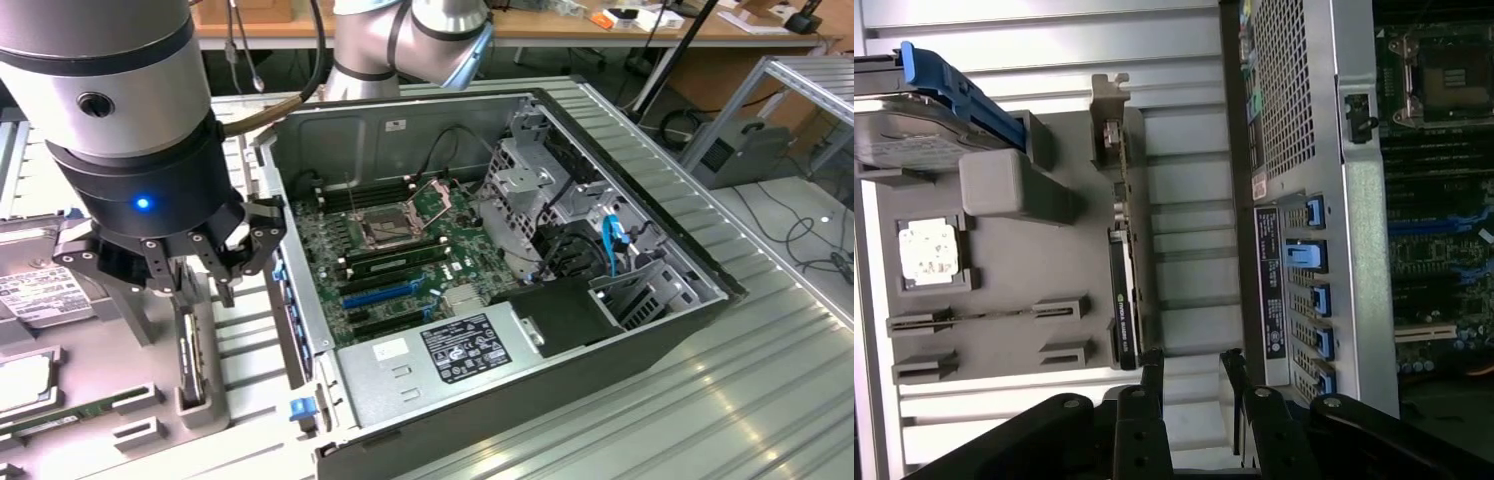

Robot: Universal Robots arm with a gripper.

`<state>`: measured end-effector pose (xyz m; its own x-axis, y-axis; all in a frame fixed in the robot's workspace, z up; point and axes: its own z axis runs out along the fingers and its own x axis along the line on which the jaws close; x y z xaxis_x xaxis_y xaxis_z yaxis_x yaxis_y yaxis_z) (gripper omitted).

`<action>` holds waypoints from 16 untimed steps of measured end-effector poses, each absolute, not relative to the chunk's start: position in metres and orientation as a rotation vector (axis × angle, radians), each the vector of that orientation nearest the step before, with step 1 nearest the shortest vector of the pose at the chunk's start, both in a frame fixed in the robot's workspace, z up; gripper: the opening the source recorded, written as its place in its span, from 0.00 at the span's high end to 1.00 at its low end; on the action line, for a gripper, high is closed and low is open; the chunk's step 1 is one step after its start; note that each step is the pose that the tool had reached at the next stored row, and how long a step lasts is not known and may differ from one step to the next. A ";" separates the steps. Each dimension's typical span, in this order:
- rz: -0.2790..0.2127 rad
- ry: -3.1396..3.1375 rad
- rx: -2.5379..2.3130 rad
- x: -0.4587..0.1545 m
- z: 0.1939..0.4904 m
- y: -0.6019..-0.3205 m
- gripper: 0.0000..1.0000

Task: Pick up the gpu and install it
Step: 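Pick up the gpu and move the gpu toward the slot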

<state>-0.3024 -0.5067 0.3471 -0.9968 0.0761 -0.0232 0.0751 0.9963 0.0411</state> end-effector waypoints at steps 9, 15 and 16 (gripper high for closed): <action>0.063 3.114 0.118 -0.305 0.343 -0.507 0.64; 0.063 3.114 0.118 -0.307 0.340 -0.507 0.64; 0.063 3.114 0.118 -0.307 0.339 -0.507 0.64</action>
<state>-0.3072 -0.5066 0.3389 -0.9968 0.0763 -0.0233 0.0753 0.9963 0.0411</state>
